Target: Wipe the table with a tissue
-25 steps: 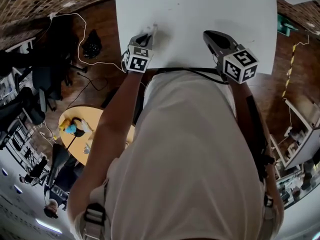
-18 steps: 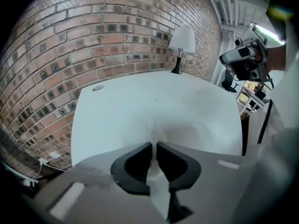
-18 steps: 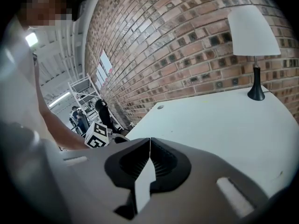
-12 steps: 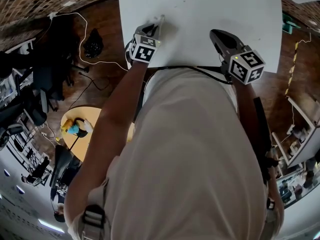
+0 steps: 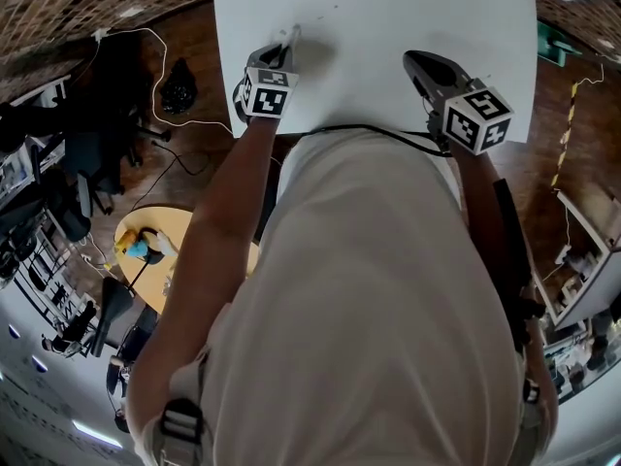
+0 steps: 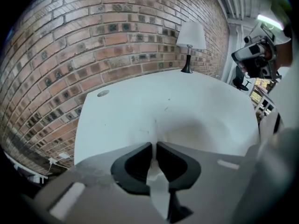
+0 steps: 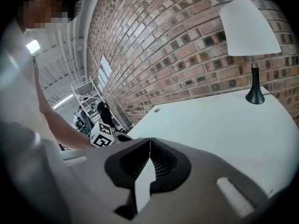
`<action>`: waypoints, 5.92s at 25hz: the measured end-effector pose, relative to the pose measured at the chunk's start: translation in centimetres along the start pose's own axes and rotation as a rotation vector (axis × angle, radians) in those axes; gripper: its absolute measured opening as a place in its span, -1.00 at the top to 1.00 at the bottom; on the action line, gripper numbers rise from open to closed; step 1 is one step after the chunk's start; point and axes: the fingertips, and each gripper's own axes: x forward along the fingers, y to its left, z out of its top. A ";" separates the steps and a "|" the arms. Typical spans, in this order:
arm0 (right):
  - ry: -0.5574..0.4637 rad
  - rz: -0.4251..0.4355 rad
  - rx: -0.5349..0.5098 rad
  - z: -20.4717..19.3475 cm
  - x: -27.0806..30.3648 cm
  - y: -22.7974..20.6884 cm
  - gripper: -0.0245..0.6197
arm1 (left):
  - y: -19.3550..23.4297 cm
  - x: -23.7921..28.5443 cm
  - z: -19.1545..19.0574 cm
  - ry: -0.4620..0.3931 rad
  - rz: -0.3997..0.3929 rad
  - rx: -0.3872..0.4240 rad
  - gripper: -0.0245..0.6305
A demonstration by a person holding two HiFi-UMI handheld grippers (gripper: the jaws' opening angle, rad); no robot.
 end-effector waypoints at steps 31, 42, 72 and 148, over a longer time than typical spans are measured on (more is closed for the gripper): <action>-0.045 0.031 0.041 0.7 -3.7 -4.2 0.90 | 1.3 1.2 4.2 -0.077 0.148 -0.431 0.81; -0.077 0.004 0.079 0.5 -5.2 -5.4 0.90 | -0.5 3.3 7.1 -0.056 0.149 -0.323 0.82; -0.088 -0.041 0.096 -0.3 -7.7 -6.4 0.90 | -1.0 4.8 9.0 -0.069 0.159 -0.211 0.82; -0.155 -0.028 0.133 -0.7 -14.8 -12.6 0.90 | -23.9 8.4 15.0 -0.068 -0.197 0.122 0.83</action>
